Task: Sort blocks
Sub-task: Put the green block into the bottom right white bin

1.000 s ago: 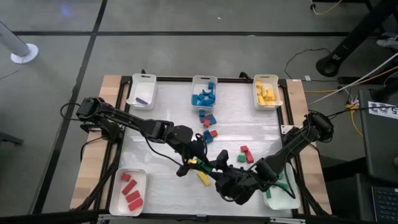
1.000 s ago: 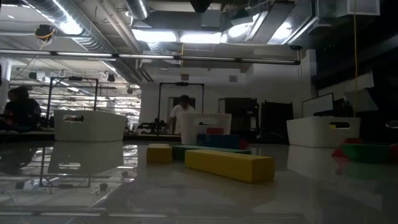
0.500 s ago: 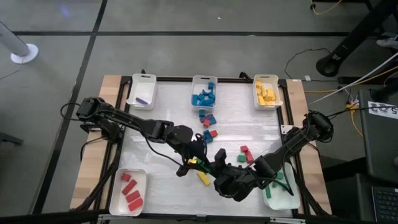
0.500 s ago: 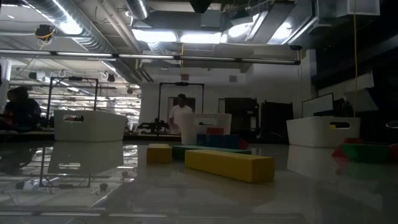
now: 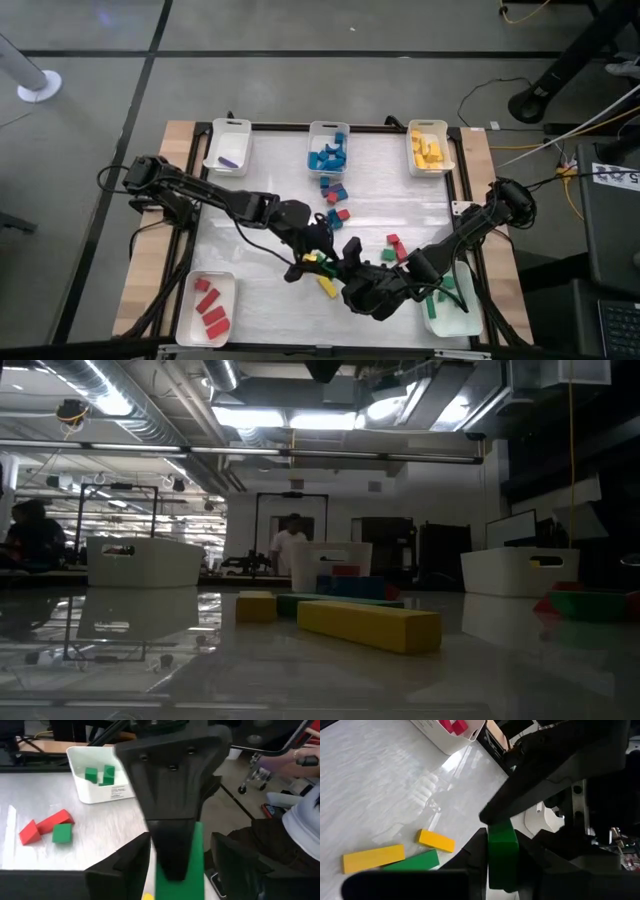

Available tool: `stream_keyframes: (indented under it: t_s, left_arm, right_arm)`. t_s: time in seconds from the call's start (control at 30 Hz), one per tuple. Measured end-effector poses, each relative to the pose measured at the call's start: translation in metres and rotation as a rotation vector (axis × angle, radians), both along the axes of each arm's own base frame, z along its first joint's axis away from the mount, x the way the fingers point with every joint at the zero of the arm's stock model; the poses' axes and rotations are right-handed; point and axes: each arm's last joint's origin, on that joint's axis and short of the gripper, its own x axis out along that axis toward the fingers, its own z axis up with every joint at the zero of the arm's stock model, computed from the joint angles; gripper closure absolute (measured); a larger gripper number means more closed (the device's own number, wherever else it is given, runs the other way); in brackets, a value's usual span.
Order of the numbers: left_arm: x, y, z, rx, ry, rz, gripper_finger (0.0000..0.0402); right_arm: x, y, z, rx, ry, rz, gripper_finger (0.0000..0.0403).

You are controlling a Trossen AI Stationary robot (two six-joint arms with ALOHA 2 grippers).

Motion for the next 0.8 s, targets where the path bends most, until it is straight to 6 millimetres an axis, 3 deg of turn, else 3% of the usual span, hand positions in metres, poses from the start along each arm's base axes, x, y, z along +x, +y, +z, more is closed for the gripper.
stream_keyframes:
  t_s: [0.2, 0.33, 0.57, 0.8]
  left_arm:
    - [0.001, 0.018, -0.007, 0.025, 0.078, 0.043, 0.0197]
    - [-0.001, 0.033, -0.015, 0.065, 0.159, 0.071, 0.0196]
    - [-0.004, 0.054, -0.022, 0.145, 0.212, 0.091, 0.0196]
    - [-0.001, 0.071, -0.023, 0.306, 0.183, 0.216, 0.0196]
  right_arm:
    - [-0.013, 0.004, -0.006, 0.050, 0.067, -0.049, 0.0338]
    - [-0.032, 0.005, -0.009, 0.110, 0.136, -0.130, 0.0338]
    - [-0.080, -0.001, -0.005, 0.310, 0.292, -0.371, 0.0337]
    - [-0.129, -0.006, 0.000, 0.522, 0.545, -0.751, 0.0336]
